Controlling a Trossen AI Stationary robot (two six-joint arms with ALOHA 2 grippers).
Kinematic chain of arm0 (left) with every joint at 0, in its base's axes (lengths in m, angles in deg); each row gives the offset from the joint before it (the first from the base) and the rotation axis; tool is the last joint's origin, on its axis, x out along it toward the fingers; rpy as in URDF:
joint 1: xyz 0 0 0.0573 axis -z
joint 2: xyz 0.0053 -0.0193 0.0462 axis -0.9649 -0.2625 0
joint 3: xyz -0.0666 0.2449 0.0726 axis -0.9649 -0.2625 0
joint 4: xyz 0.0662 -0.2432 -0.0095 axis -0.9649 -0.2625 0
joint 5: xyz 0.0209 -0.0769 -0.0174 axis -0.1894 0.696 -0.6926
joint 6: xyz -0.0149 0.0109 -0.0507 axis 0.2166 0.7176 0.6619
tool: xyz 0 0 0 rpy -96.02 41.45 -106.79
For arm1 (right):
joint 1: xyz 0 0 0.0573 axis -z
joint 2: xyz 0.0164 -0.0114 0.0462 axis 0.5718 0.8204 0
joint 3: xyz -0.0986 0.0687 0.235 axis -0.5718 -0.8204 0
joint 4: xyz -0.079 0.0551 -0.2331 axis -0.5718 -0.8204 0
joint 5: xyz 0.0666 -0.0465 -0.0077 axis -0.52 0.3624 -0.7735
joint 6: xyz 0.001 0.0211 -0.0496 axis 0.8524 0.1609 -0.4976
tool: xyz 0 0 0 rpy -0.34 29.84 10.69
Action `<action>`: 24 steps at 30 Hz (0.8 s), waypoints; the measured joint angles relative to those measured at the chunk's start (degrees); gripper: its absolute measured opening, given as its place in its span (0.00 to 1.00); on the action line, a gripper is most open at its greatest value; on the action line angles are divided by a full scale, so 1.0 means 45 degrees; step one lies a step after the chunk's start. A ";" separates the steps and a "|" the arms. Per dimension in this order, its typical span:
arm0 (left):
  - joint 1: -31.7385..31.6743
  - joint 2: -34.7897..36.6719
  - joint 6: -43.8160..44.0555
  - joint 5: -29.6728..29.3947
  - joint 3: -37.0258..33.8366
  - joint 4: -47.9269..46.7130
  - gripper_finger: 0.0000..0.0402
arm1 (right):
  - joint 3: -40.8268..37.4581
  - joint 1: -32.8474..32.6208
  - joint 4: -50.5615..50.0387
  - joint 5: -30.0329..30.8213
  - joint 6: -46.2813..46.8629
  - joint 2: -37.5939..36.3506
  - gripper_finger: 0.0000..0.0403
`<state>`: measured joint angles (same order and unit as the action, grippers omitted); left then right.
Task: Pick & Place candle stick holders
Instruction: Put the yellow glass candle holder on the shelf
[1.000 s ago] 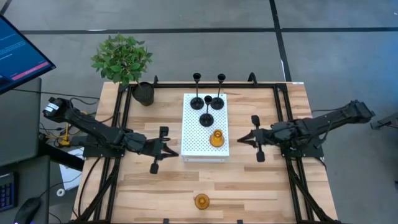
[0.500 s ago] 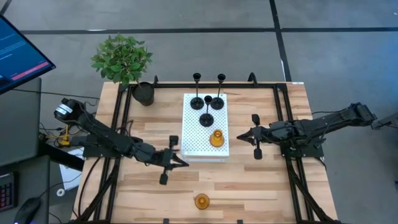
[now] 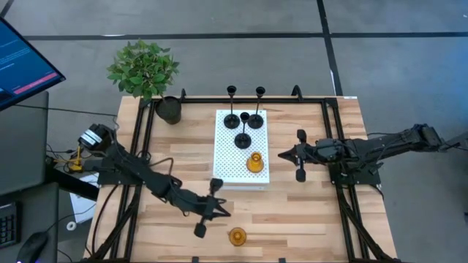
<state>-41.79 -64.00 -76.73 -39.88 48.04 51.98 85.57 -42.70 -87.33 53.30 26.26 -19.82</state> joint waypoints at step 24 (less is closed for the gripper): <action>0.1011 -0.2740 0.3598 0.0073 0.3299 -0.2502 0.01 | 0.0000 0.0278 -0.0520 0.0002 -0.0005 0.0002 0.00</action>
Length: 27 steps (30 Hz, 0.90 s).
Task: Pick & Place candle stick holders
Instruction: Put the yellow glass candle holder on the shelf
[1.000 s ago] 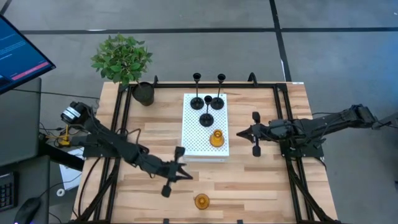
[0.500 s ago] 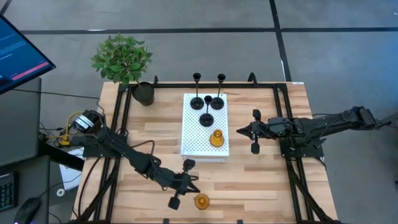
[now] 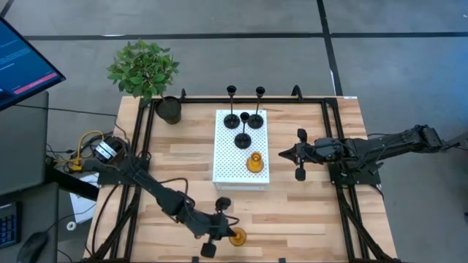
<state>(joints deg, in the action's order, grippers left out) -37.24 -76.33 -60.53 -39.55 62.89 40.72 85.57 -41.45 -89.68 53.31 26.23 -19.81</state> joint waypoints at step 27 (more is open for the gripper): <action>-0.0046 -0.1248 0.2654 -0.0312 0.0533 -0.0700 0.01 | 0.0000 -0.0005 -0.0044 0.0002 0.0010 0.0003 0.00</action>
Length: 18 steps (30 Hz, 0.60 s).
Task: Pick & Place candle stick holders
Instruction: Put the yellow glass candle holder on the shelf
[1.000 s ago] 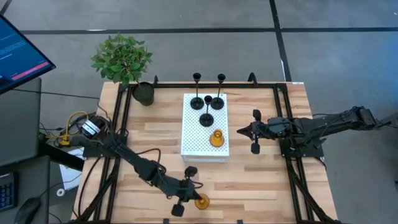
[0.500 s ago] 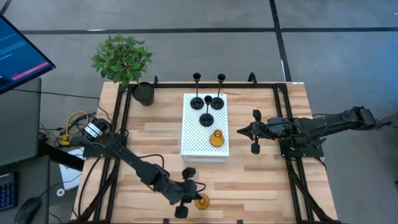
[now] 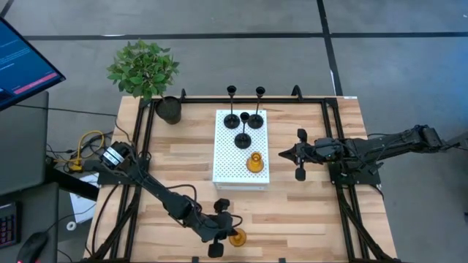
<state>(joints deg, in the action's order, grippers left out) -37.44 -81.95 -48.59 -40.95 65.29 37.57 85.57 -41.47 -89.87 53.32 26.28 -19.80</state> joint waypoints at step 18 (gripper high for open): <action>0.0054 0.0010 -0.0129 -0.1314 0.0010 -0.0550 0.01 | 0.0000 -0.0029 0.0000 0.0005 0.0223 0.0000 0.00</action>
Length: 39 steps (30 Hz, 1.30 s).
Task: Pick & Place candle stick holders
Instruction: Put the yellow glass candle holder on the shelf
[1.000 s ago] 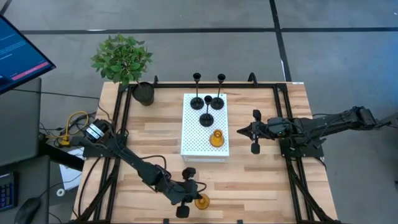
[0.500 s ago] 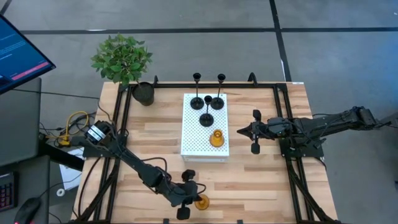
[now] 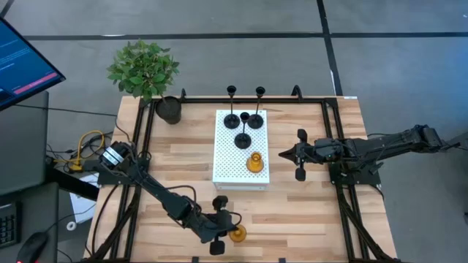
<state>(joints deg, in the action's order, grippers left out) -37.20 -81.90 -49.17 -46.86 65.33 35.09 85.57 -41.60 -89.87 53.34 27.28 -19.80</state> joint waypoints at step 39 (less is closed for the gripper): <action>0.1205 0.3111 -0.3115 -0.5106 -0.0034 -0.2576 0.01 | 0.0000 0.0000 0.0005 -0.0015 0.0238 0.0000 0.00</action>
<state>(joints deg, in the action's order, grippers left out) -31.78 -67.91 -63.19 -69.84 65.18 23.50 85.57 -41.60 -89.85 53.27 28.35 -19.80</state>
